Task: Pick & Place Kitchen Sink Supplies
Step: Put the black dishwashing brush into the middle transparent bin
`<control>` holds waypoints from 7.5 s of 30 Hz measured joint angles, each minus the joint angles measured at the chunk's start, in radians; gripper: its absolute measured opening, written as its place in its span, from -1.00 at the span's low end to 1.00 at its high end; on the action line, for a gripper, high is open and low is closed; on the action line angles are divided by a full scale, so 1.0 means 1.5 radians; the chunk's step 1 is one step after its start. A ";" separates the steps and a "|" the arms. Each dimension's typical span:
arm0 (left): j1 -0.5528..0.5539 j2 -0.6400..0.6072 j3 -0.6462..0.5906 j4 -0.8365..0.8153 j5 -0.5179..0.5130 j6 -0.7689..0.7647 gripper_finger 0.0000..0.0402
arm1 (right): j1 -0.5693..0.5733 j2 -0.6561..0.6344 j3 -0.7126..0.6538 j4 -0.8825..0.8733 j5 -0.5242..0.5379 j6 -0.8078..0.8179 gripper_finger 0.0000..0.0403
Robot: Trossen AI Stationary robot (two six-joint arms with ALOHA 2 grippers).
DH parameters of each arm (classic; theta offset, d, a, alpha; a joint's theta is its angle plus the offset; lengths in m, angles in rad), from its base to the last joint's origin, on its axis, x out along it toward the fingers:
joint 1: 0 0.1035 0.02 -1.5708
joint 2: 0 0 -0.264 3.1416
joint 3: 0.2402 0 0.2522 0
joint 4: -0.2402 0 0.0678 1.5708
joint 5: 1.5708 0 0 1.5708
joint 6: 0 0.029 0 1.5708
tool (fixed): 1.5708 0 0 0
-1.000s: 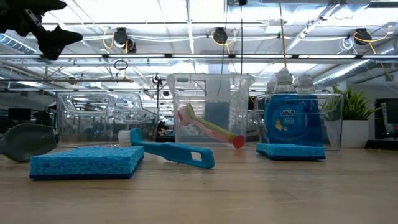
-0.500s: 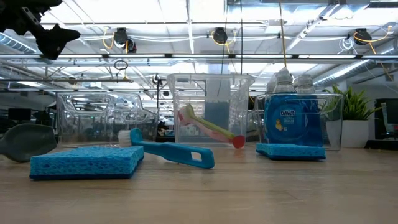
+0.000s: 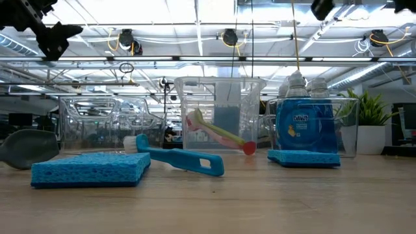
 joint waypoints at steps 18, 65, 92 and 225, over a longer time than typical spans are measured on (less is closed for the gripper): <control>0.000 0.127 0.107 -0.026 -0.039 -0.001 0.59 | 0.030 -0.191 -0.297 0.268 0.001 -0.039 -0.35; -0.219 0.834 0.614 -0.577 0.116 -0.808 0.57 | 0.030 -0.204 -0.346 0.091 0.072 -0.176 -0.35; -0.215 0.990 0.614 -0.518 0.093 -0.919 0.61 | 0.030 -0.204 -0.346 0.088 0.072 -0.179 -0.35; 0.070 0.754 0.614 0.289 -0.319 0.022 -0.90 | 0.030 -0.203 -0.346 0.074 0.070 -0.165 -0.35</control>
